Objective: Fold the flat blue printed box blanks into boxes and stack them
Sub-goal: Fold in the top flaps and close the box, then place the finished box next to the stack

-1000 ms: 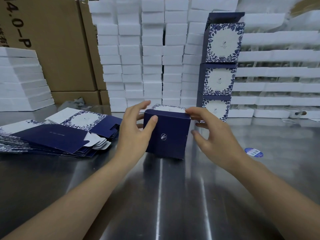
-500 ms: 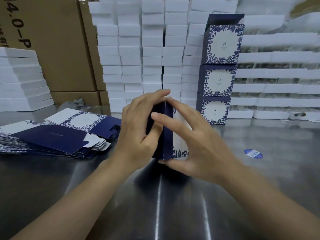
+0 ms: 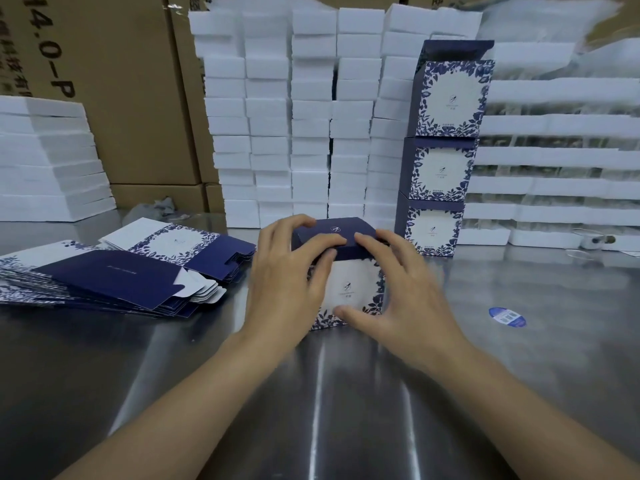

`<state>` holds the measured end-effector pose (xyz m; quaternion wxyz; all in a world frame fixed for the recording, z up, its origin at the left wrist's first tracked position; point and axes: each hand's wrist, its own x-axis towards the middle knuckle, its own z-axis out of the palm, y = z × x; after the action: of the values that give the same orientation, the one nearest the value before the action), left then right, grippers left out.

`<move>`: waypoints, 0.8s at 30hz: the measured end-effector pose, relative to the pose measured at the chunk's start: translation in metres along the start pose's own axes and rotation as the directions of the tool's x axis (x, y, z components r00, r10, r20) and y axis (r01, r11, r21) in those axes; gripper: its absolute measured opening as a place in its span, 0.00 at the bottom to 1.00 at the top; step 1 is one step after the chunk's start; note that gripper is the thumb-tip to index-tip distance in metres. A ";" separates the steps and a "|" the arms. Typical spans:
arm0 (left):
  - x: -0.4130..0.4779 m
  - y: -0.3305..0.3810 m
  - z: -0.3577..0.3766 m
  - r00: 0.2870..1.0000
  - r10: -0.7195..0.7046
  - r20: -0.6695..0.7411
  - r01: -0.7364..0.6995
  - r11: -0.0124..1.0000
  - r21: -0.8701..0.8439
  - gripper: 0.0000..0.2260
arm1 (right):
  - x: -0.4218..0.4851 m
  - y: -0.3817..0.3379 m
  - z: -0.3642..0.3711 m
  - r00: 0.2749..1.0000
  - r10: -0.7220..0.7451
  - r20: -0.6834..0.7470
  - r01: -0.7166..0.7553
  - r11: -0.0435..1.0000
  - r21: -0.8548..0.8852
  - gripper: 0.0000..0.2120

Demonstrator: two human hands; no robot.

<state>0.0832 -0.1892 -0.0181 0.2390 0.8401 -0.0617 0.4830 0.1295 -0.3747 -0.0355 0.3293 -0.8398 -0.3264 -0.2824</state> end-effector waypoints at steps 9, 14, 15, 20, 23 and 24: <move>0.002 -0.008 0.026 0.933 -0.248 0.262 0.279 0.956 -0.088 0.22 | -0.006 0.042 0.003 0.960 0.263 0.091 -0.274 0.950 0.147 0.42; 0.035 -0.021 0.059 0.912 -0.277 0.304 0.324 0.939 -0.114 0.23 | -0.003 0.054 0.005 0.929 0.366 0.057 -0.371 0.913 0.171 0.36; 0.042 -0.023 0.068 0.909 -0.274 0.313 0.324 0.939 -0.119 0.23 | -0.003 0.055 0.007 0.931 0.360 0.068 -0.366 0.915 0.168 0.36; 0.073 -0.032 0.109 0.896 -0.274 0.350 0.342 0.928 -0.148 0.24 | -0.001 0.061 0.008 0.934 0.340 0.106 -0.354 0.920 0.167 0.34; 0.089 -0.034 0.131 0.893 -0.253 0.373 0.321 0.938 -0.132 0.23 | -0.001 0.063 0.009 0.934 0.341 0.104 -0.355 0.920 0.167 0.34; 0.094 -0.034 0.138 0.889 -0.245 0.386 0.316 0.940 -0.131 0.23 | -0.001 0.064 0.009 0.935 0.338 0.107 -0.352 0.921 0.166 0.34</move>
<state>0.2520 -0.2105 -0.0083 0.3698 0.8883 -0.0282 0.2708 0.1781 -0.4047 -0.0652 0.4368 -0.8606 -0.2102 -0.1564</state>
